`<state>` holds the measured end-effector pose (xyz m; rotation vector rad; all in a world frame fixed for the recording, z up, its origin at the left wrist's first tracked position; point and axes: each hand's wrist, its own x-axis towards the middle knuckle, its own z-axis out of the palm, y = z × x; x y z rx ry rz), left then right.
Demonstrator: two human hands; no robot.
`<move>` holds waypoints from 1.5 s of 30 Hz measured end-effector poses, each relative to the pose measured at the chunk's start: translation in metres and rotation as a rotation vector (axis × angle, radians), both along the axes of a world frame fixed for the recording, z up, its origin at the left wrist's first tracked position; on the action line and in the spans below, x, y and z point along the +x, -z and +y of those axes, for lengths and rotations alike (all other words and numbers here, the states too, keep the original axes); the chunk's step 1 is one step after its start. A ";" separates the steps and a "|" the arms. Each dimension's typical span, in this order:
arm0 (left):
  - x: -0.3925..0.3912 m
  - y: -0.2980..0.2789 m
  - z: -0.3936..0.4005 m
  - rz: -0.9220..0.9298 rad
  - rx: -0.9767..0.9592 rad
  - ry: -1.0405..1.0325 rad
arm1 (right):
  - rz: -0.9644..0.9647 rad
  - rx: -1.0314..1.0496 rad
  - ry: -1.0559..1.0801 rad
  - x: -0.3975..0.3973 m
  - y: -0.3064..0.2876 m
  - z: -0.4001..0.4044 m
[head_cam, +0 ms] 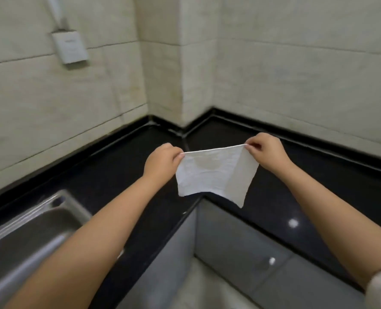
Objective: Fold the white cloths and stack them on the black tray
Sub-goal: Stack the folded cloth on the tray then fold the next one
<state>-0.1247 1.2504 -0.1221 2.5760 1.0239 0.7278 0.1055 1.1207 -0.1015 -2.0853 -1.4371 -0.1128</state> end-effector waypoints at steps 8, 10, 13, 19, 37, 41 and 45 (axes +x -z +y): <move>0.222 -0.002 -0.014 -0.122 0.125 0.275 | -0.136 0.190 0.308 0.173 0.008 -0.078; 0.237 0.020 -0.018 0.006 0.125 0.402 | -0.122 0.101 0.243 0.182 0.032 -0.109; 0.243 0.061 -0.025 0.301 -0.014 0.576 | -0.083 -0.157 0.088 0.181 0.087 -0.150; 0.250 0.124 -0.031 0.835 -0.356 0.773 | 0.377 -0.643 -0.001 0.163 0.175 -0.182; 0.344 0.201 0.009 0.637 -0.167 0.727 | 0.360 -0.583 0.565 0.221 0.220 -0.127; 0.344 0.202 0.012 0.671 -0.152 0.779 | 0.329 -0.722 0.466 0.227 0.215 -0.125; 0.352 0.181 0.023 0.610 -0.084 0.772 | 0.140 -0.532 0.459 0.238 0.186 -0.123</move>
